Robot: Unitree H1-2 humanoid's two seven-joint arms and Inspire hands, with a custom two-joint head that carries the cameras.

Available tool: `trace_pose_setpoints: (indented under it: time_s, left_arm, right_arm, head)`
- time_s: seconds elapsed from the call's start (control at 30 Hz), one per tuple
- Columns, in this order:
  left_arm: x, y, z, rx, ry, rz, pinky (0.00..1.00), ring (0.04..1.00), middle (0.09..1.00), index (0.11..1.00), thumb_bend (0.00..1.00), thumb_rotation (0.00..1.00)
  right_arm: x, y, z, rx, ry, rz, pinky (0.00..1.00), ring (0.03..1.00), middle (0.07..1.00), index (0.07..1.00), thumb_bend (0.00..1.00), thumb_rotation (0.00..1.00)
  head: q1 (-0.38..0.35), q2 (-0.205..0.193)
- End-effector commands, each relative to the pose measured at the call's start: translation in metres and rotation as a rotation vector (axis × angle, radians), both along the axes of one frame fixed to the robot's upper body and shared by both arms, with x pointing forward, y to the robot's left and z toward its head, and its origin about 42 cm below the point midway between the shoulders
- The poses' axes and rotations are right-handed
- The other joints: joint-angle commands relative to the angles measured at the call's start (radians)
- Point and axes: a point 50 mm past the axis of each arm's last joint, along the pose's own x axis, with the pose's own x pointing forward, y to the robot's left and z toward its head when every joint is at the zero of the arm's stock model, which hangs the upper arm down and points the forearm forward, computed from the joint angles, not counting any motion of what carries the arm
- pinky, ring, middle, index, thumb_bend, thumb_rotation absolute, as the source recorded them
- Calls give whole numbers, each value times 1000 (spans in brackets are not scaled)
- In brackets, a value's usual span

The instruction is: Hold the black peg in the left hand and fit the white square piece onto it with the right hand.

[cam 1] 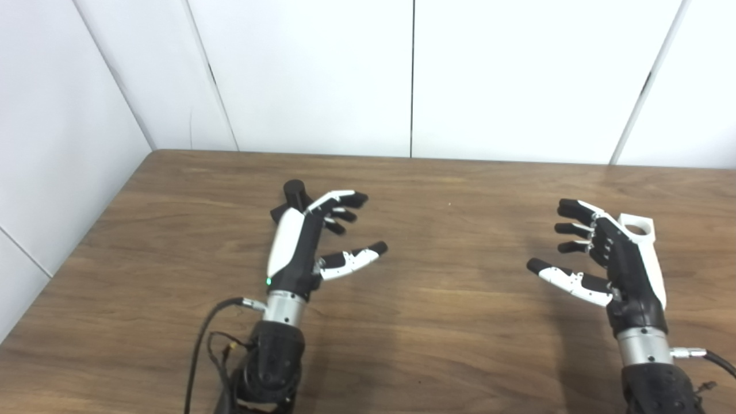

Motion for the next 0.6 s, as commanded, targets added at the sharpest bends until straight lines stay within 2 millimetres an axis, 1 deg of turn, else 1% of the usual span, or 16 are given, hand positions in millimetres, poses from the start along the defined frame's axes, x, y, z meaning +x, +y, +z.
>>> trace_pose_setpoints:
  time_s: [0.0,0.17,0.3,0.4,0.57]
  left_arm:
    - [6,3,26,55,-93,44,581,677,717,685,689,188]
    - [10,17,37,149,-110,131,534,654,724,684,693,236]
    - [15,29,43,199,-111,167,547,674,736,693,680,211]
    - [21,35,45,210,-112,188,551,684,741,696,683,234]
    - [27,44,52,256,-115,224,532,670,748,701,677,271]
  right_arm:
    - [5,1,23,1,-94,13,577,709,774,755,640,0]
    - [6,-1,25,-13,-104,15,564,701,770,749,642,0]
    - [7,-2,26,-18,-99,13,568,700,769,744,659,0]
    - [8,-2,26,-27,-104,14,565,694,764,740,665,0]
    - [8,-2,28,-18,-97,16,566,696,765,740,669,0]
  head:
    - [0,2]
    - [2,-1]
    - [0,-1]
    - [1,0]
    - [3,0]
